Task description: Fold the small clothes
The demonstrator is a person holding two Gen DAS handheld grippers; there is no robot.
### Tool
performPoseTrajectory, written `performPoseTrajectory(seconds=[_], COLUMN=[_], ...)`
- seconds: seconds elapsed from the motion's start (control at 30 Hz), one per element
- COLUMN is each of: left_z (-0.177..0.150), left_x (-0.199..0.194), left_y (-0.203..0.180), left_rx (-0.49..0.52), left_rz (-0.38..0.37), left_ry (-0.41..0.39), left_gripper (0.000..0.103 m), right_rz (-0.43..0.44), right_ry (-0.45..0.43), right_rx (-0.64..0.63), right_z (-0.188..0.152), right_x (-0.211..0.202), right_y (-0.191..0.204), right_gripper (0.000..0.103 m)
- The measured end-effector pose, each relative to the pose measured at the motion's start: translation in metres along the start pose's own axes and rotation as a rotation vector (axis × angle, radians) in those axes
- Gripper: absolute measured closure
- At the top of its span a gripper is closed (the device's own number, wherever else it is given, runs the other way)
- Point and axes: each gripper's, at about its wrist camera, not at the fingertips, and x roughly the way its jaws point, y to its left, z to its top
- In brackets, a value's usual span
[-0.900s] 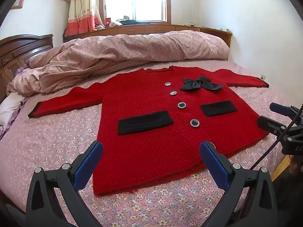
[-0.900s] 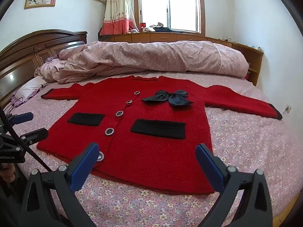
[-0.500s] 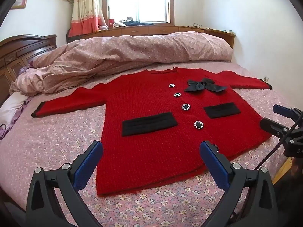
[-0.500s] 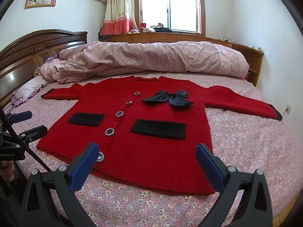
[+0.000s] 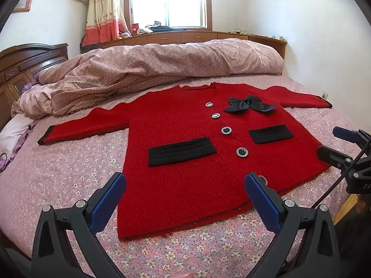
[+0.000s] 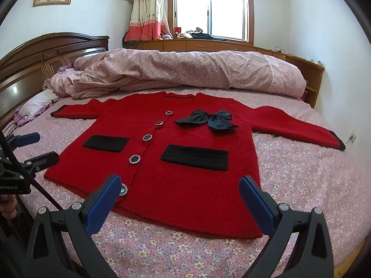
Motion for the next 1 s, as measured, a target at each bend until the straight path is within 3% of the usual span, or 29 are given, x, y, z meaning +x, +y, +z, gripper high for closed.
performPoseTrajectory(seconds=[1.0], left_z=[0.0005], left_x=[-0.0050], left_y=[0.0026], left_rx=[-0.010], left_rz=[-0.004], left_ry=[-0.003], left_gripper=[0.004], right_rz=[0.014], right_ry=[0.000], right_rx=[0.000], right_z=[0.0023], right_x=[0.0014], right_y=[0.0037], right_gripper=[0.000])
